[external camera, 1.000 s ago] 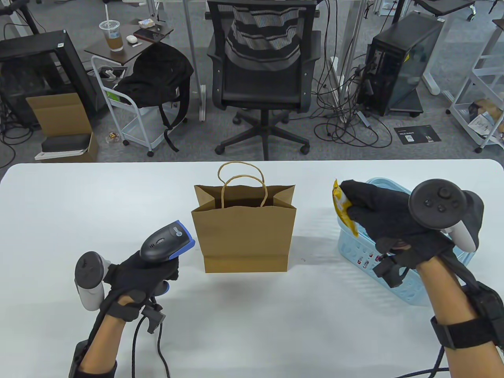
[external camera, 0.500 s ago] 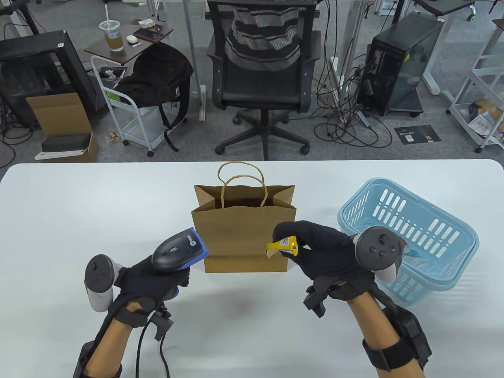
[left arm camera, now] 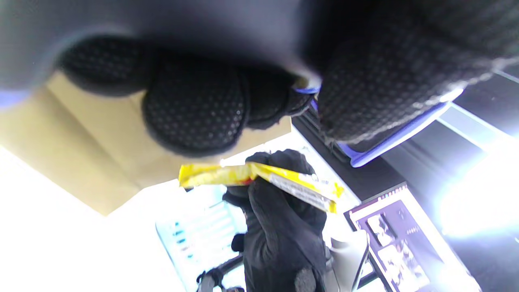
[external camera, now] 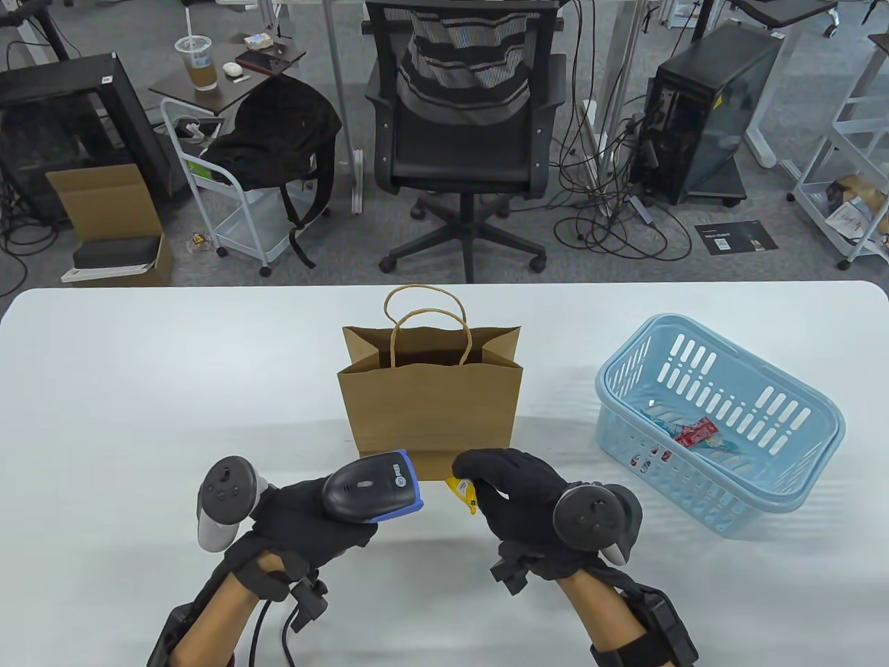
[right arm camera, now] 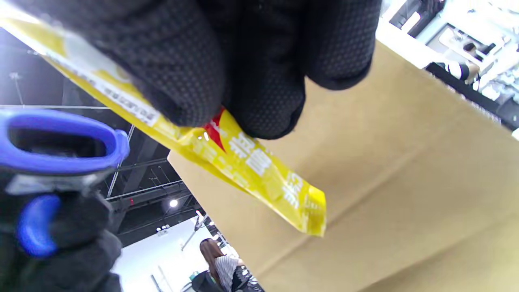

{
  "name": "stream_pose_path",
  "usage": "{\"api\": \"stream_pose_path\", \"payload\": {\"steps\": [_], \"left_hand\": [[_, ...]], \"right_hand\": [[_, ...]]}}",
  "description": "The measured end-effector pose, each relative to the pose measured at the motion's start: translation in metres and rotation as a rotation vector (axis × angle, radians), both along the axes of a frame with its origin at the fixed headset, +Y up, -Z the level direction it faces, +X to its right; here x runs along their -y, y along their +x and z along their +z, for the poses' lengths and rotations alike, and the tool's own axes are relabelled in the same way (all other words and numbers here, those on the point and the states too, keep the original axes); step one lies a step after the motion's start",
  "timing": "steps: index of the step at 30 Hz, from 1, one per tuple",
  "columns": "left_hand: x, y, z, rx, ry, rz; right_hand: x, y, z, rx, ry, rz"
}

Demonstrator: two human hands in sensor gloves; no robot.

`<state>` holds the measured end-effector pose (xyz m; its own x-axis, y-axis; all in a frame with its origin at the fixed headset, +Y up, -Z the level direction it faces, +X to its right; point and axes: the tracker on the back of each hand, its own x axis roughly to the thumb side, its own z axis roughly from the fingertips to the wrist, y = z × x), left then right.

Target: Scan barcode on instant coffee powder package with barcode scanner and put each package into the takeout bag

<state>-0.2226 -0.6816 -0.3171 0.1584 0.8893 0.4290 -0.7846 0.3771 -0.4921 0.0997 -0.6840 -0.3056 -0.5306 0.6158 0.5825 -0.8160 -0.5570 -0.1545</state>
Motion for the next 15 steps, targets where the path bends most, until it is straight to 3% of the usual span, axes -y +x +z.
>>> {"api": "stream_pose_path", "payload": {"steps": [4,15], "left_hand": [[0.006,0.013,0.003,0.088,-0.039,-0.046],[0.016,0.02,0.002,0.126,-0.091,-0.082]], "right_hand": [[0.0,-0.003,0.009,0.035,0.097,0.113],[0.0,-0.002,0.015,0.042,0.144,0.166]]}}
